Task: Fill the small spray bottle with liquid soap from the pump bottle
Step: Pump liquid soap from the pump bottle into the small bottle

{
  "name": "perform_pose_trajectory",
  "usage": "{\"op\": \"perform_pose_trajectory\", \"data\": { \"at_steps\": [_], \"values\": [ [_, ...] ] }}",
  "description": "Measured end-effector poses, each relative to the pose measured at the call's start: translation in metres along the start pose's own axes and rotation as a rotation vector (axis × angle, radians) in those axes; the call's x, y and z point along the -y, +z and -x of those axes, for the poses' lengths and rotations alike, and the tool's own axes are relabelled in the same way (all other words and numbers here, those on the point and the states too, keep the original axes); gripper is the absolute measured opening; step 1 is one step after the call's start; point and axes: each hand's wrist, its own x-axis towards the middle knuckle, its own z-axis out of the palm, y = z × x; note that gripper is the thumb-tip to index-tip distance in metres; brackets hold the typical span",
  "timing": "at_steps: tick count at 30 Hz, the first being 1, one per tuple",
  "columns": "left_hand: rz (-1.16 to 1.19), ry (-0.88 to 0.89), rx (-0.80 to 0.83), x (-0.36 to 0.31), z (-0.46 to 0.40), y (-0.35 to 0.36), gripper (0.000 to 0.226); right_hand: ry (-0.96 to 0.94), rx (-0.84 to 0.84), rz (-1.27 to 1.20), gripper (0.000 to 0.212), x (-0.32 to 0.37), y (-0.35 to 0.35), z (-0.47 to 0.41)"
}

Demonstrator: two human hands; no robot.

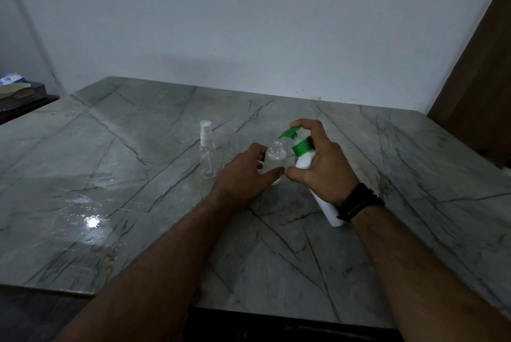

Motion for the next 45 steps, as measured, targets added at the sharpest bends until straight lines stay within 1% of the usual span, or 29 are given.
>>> {"op": "perform_pose_trajectory", "data": {
  "at_steps": [8, 14, 21, 27, 33, 40, 45],
  "values": [
    [0.006, 0.004, 0.011, -0.0022, 0.0017, -0.0015, 0.053, 0.013, 0.009, -0.014, 0.071, -0.0002, 0.0002, -0.0014],
    [0.006, 0.002, 0.006, -0.0016, 0.0008, -0.0013, 0.054, -0.005, 0.011, -0.003, 0.076, 0.0004, 0.0004, -0.0004],
    [0.003, -0.008, 0.010, 0.0002, 0.0005, 0.0002, 0.052, 0.028, 0.001, -0.024, 0.072, -0.0006, -0.0005, -0.0008],
    [0.011, 0.004, 0.001, 0.0008, 0.0009, 0.0007, 0.052, 0.010, 0.008, -0.004, 0.076, 0.0006, 0.0002, -0.0001],
    [0.011, -0.003, 0.008, 0.0003, 0.0002, 0.0006, 0.053, 0.026, 0.008, -0.024, 0.070, -0.0007, -0.0002, -0.0013],
    [0.006, 0.005, 0.009, 0.0004, 0.0005, -0.0002, 0.052, 0.021, 0.018, -0.031, 0.076, 0.0025, -0.0003, -0.0008],
    [-0.006, -0.007, 0.010, 0.0009, -0.0005, 0.0012, 0.051, 0.045, 0.009, -0.034, 0.069, 0.0017, -0.0008, -0.0015]
  ]
}}
